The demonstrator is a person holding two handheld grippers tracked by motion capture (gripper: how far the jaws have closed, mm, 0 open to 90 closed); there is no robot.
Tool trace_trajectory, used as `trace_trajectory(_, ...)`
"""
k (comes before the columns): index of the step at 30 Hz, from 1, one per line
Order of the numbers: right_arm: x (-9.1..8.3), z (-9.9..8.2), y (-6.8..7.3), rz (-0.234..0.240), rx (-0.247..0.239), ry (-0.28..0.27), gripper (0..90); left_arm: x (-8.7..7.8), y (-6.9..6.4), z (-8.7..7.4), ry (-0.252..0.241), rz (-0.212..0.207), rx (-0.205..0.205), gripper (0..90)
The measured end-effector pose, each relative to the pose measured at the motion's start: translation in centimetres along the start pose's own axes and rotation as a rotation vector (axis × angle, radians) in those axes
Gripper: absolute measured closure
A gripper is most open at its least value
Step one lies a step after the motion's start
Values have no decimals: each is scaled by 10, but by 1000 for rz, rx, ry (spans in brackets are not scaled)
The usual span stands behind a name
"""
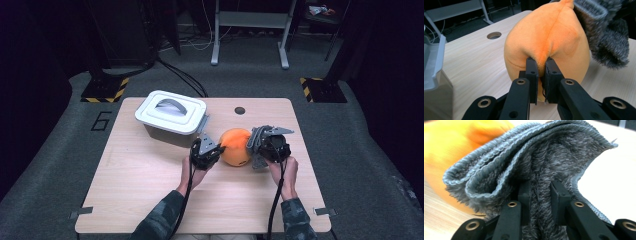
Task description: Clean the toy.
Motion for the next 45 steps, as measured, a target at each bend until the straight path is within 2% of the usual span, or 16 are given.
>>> trace_trajectory(4,-9,6,0,1,-19,-29,728,3,0,-1,16,-8,-5,832)
trace_trajectory(8,-24,20,11,2,-51,-71,727,6,-1,0,22,-10,-12,827)
trace_trajectory(12,-29,31,31,25,-109,-84,725,8,-2,1,23,-11,-14,825)
trace_trajectory(17,-22,36,64,65,-181,-65,721,9,-2,1,21,-12,-21,825)
trace_trajectory(18,-21,36,69,66,-180,-63,720,9,-3,1,18,-11,-20,825)
trace_trajectory(21,-14,36,76,69,-205,-46,721,9,-2,0,21,-12,-23,825)
trace_trajectory(24,-10,35,73,65,-197,-37,728,10,-3,-1,19,-26,-23,827)
trace_trajectory(29,-6,35,63,23,-173,-32,741,10,-6,-1,18,-32,-14,828)
trace_trajectory(33,-2,35,47,-13,-152,-34,744,10,-5,-1,18,-31,-18,829)
trace_trajectory(34,-2,35,47,-13,-152,-34,744,10,-5,-1,18,-31,-18,829)
trace_trajectory(35,-1,34,41,-34,-130,-25,744,9,-4,-1,23,-34,-17,829)
trace_trajectory(37,0,33,37,-39,-119,-24,744,9,-4,-1,21,-32,-18,829)
trace_trajectory(38,2,31,29,-67,-102,-16,744,9,-4,-1,22,-31,-15,829)
trace_trajectory(40,4,28,24,-59,-82,-8,743,10,-4,-1,16,-31,-26,829)
trace_trajectory(42,4,27,22,-49,-69,-6,742,10,-4,-1,17,-28,-20,829)
trace_trajectory(45,0,28,22,-23,-72,-31,740,10,-3,-1,16,-25,-22,828)
Point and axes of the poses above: each handheld gripper's, and its own axes: x roughly forward along the jaws, z roughly out of its top, y roughly to its left, the point moved 9 cm from there along x, roughly forward along the jaws, and after that the axes turned 1 degree about y, right-handed, at the moved point
